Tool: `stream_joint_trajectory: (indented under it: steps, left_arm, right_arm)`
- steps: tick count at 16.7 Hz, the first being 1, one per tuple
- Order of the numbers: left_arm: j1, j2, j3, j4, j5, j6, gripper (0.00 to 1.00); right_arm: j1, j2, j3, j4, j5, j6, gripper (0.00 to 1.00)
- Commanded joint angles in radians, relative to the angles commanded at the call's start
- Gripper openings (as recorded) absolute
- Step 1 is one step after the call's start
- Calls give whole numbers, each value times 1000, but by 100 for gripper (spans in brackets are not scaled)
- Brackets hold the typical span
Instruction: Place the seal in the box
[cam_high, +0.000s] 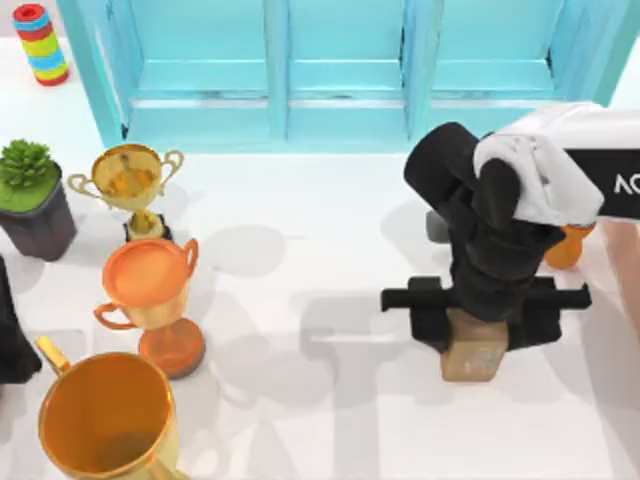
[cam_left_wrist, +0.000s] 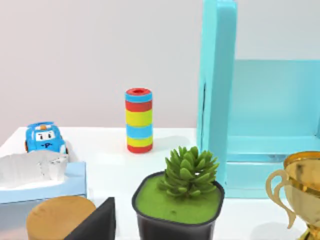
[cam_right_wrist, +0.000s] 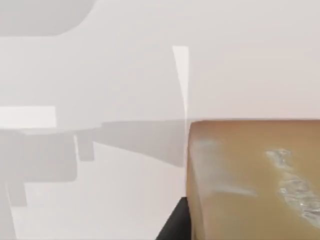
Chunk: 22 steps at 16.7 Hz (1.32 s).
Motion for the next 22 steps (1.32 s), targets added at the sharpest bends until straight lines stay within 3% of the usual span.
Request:
stream_joint_trajectory:
  steps: [4, 12, 18, 22]
  left_arm:
    - [0, 0, 0, 0, 0, 0, 100]
    - [0, 0, 0, 0, 0, 0, 100]
    - [0, 0, 0, 0, 0, 0, 100]
    - [0, 0, 0, 0, 0, 0, 100]
  right_arm:
    - [0, -11, 37, -40, 1, 0, 0]
    - [-5, -100, 262, -365, 0, -3, 0]
    - [-5, -103, 271, -375, 0, -4, 0]
    - [-110, -103, 294, -403, -1, -110, 0]
